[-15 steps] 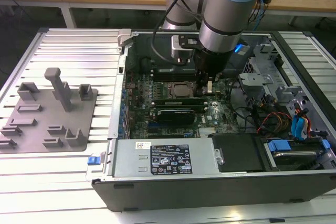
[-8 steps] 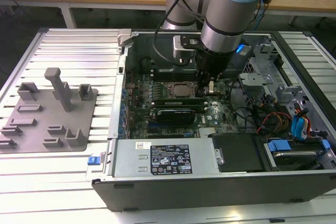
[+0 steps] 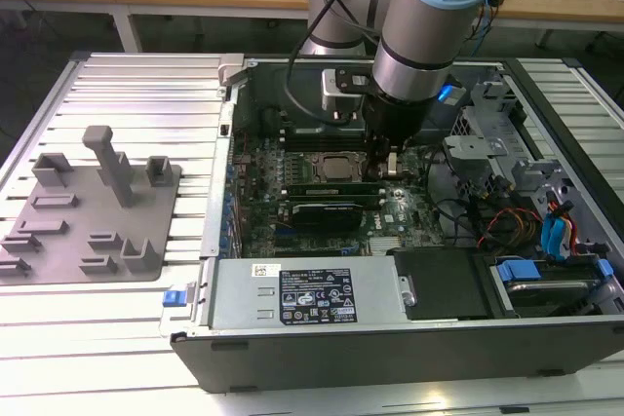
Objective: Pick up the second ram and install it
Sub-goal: 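Press down the second ram until it locks into place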
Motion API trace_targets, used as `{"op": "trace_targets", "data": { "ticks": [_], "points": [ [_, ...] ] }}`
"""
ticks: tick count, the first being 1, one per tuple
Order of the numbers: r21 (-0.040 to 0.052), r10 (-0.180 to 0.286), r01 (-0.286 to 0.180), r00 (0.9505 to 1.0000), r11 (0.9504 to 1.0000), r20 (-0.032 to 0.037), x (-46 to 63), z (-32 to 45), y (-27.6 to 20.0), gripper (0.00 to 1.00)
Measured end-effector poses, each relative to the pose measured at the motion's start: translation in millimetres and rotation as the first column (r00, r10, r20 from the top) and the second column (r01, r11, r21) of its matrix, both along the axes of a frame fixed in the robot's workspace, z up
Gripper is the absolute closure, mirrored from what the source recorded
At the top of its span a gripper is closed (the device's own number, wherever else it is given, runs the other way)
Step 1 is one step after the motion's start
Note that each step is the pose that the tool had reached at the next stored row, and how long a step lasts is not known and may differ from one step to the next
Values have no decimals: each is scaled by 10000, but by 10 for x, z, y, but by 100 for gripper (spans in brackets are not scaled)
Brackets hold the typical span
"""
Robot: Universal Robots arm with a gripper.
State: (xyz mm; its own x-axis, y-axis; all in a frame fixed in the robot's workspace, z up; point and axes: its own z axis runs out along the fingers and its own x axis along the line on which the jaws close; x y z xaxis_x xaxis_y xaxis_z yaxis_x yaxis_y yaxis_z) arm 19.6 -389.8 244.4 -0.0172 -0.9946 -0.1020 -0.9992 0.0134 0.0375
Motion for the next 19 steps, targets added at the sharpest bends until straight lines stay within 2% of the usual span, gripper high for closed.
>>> {"op": "trace_targets", "data": {
  "ticks": [6, 19],
  "points": [
    [-4, 0, 0, 10000, 10000, -1, 0, -42, -1, 92],
    [-4, 0, 0, 10000, 10000, -1, 9, -74, -1, 92]
  ]
}}
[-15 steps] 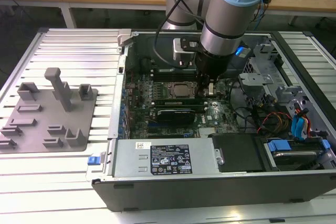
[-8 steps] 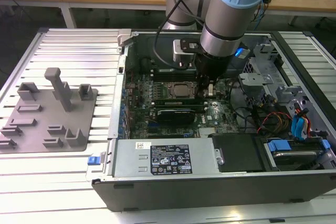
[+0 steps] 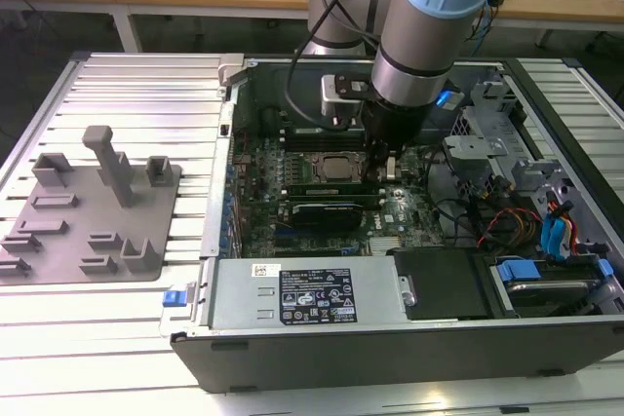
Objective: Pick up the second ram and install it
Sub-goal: 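Press down the second ram until it locks into place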
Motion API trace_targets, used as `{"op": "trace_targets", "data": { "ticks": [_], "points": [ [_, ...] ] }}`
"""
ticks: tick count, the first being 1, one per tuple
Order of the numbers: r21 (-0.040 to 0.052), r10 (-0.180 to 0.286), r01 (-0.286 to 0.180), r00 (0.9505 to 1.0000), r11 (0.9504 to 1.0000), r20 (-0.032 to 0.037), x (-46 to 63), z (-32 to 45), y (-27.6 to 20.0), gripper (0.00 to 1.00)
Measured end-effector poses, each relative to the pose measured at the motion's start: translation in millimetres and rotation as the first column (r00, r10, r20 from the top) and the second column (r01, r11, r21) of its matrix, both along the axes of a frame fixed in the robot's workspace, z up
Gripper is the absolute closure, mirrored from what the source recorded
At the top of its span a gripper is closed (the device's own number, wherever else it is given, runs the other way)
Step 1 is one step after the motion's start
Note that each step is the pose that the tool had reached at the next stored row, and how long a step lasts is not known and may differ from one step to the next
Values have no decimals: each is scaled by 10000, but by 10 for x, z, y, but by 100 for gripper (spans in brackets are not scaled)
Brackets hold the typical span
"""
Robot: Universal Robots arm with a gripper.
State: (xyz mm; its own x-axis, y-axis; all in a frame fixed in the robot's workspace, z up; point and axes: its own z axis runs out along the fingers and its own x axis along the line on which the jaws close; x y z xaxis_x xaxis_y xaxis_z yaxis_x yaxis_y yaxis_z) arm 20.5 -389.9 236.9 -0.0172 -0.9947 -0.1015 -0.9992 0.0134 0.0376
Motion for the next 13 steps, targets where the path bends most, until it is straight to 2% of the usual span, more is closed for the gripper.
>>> {"op": "trace_targets", "data": {
  "ticks": [4, 6, 13],
  "points": [
    [3, 0, 0, 10000, 10000, 1, 59, -4, 1, 92],
    [3, -1, 1, 10000, 10000, 1, 61, -35, 2, 92],
    [2, 0, 0, 10000, 10000, 0, 61, -74, 3, 92]
  ]
}}
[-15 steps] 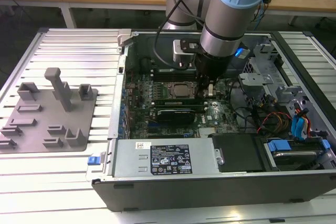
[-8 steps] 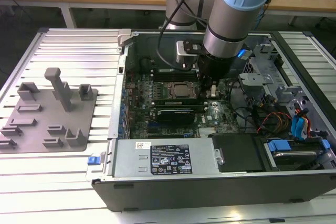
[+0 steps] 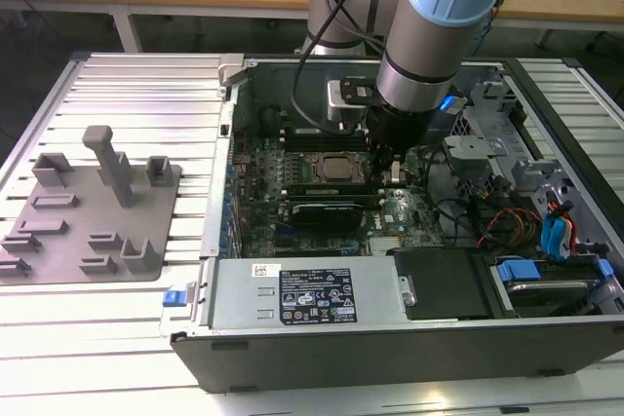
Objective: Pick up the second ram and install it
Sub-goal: 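Press down the second ram until it locks into place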
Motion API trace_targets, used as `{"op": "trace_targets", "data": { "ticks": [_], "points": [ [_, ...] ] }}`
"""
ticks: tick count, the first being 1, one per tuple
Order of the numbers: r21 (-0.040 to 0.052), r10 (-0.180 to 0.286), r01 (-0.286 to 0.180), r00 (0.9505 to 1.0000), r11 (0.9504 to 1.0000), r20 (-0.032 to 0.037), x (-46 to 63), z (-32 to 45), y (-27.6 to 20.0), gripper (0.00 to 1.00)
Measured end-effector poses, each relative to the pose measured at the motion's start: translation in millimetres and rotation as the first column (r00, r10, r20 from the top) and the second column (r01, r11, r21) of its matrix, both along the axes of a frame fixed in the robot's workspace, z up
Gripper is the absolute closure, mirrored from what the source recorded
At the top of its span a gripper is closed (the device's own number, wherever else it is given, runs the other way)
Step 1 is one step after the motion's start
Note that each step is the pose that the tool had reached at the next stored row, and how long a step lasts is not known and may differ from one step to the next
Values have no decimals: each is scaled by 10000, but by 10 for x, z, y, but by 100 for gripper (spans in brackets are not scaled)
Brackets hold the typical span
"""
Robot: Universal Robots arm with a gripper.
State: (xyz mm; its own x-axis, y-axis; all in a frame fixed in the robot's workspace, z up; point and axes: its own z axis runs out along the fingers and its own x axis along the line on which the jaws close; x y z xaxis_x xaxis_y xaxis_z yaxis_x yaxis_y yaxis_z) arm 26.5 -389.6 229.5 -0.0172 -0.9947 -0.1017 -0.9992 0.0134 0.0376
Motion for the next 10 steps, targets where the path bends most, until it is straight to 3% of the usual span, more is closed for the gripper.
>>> {"op": "trace_targets", "data": {
  "ticks": [7, 10],
  "points": [
    [-2, 0, 0, 10000, 10000, -1, 0, -17, 0, 92],
    [2, -1, 1, 10000, 10000, 0, 0, 86, 1, 92]
  ]
}}
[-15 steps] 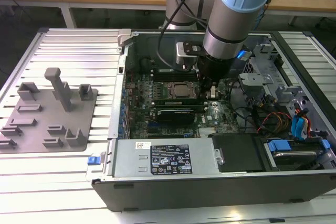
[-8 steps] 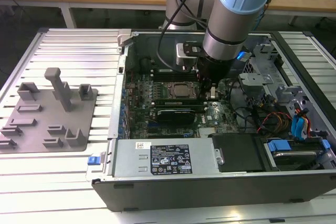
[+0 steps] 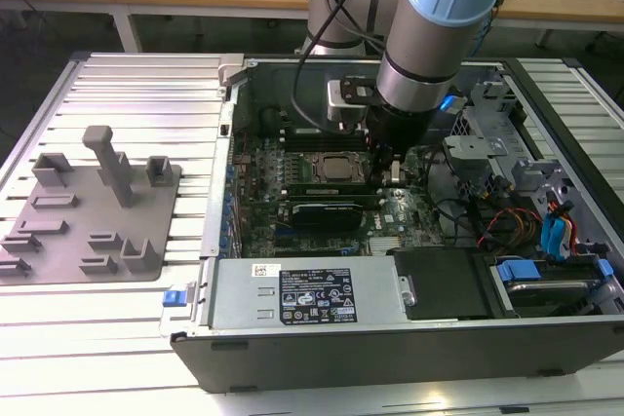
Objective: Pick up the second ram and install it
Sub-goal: 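Press down the second ram until it locks into place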
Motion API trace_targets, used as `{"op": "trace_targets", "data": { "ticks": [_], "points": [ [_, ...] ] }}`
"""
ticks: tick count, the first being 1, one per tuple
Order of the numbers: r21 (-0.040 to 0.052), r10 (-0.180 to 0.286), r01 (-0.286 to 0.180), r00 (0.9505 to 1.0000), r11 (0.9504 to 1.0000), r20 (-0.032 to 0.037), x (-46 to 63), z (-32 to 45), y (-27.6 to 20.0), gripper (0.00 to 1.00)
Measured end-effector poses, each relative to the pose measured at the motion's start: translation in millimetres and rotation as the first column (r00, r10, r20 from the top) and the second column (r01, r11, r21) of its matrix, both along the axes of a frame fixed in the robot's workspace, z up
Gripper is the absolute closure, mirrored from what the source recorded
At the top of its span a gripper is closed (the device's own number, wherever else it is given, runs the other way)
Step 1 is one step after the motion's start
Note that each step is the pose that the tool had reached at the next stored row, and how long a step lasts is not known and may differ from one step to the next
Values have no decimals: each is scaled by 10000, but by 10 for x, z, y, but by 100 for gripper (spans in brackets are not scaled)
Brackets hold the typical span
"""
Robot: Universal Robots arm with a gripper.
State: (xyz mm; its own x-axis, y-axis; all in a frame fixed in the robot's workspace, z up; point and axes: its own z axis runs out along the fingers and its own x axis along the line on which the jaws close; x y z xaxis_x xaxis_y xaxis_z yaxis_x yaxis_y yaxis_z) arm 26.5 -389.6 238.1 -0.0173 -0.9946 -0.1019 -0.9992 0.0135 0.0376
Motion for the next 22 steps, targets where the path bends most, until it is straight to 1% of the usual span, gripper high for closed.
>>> {"op": "trace_targets", "data": {
  "ticks": [1, 2, 6, 7, 8, 19, 22],
  "points": [
    [-1, 1, -1, 10000, 10000, 0, 0, 53, -1, 92],
    [0, 1, -1, 10000, 10000, 0, 0, 69, 0, 92],
    [-2, 0, 0, 10000, 10000, 0, -15, 70, -1, 92],
    [-1, 1, -1, 10000, 10000, 0, -71, 70, -1, 92],
    [-2, 1, -1, 10000, 10000, 0, -98, 71, -1, 92],
    [-2, 1, -1, 10000, 10000, 1, -338, 71, 0, 92],
    [3, 2, -2, 10000, 10000, 5, -433, 70, 0, 92]
  ]
}}
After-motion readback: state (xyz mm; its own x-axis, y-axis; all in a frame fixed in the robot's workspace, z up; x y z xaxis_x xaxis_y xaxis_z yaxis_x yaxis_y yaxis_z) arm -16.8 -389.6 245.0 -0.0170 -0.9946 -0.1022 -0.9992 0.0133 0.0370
